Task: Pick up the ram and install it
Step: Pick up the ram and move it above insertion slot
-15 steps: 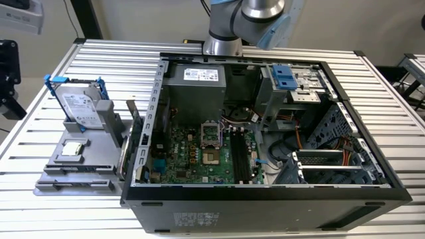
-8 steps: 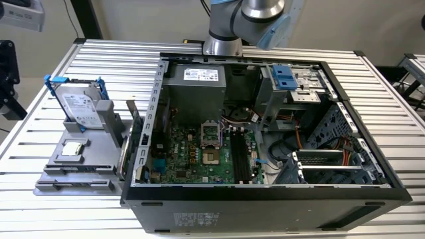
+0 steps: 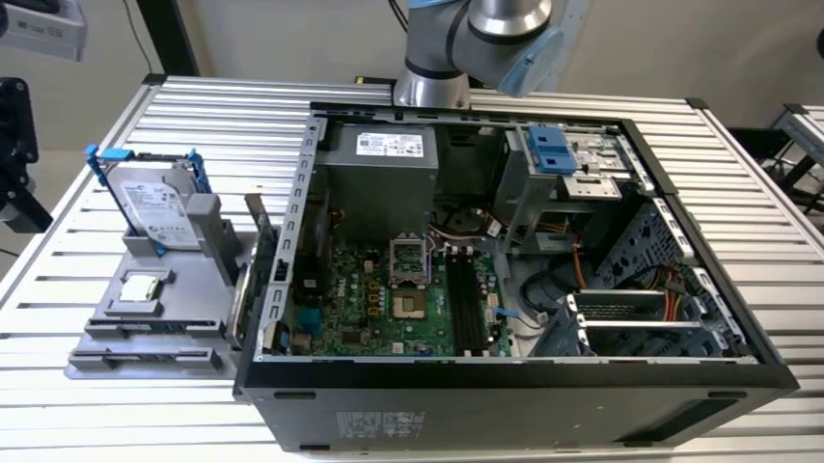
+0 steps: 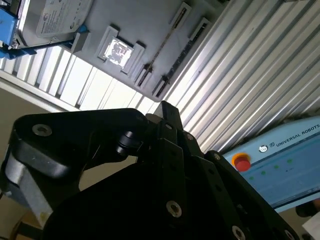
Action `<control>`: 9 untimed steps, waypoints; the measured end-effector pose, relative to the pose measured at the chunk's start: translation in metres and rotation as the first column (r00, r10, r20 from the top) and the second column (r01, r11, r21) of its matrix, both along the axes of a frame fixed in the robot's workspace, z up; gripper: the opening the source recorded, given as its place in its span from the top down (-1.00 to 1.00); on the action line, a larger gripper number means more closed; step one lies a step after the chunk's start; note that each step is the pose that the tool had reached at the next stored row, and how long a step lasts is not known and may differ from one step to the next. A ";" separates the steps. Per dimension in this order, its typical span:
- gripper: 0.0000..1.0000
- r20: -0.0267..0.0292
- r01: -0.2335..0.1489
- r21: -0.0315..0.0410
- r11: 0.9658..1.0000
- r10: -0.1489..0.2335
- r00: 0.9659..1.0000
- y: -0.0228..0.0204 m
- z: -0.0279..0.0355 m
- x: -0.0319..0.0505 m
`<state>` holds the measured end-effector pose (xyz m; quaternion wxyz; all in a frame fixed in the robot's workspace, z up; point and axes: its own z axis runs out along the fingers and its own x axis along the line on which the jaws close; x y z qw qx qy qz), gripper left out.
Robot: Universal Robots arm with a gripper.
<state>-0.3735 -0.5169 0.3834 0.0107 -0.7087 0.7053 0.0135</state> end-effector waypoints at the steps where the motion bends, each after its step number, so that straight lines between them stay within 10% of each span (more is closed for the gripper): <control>1: 1.00 0.000 0.000 0.000 1.000 0.000 1.000 0.0000 0.0000 0.0000; 3: 1.00 0.000 0.000 0.000 1.000 0.000 1.000 0.0000 0.0000 0.0000; 4: -1.00 0.000 0.000 0.000 1.000 0.000 1.000 0.0000 0.0000 0.0000; 9: -1.00 0.000 0.000 0.000 1.000 0.000 1.000 0.0000 0.0000 0.0000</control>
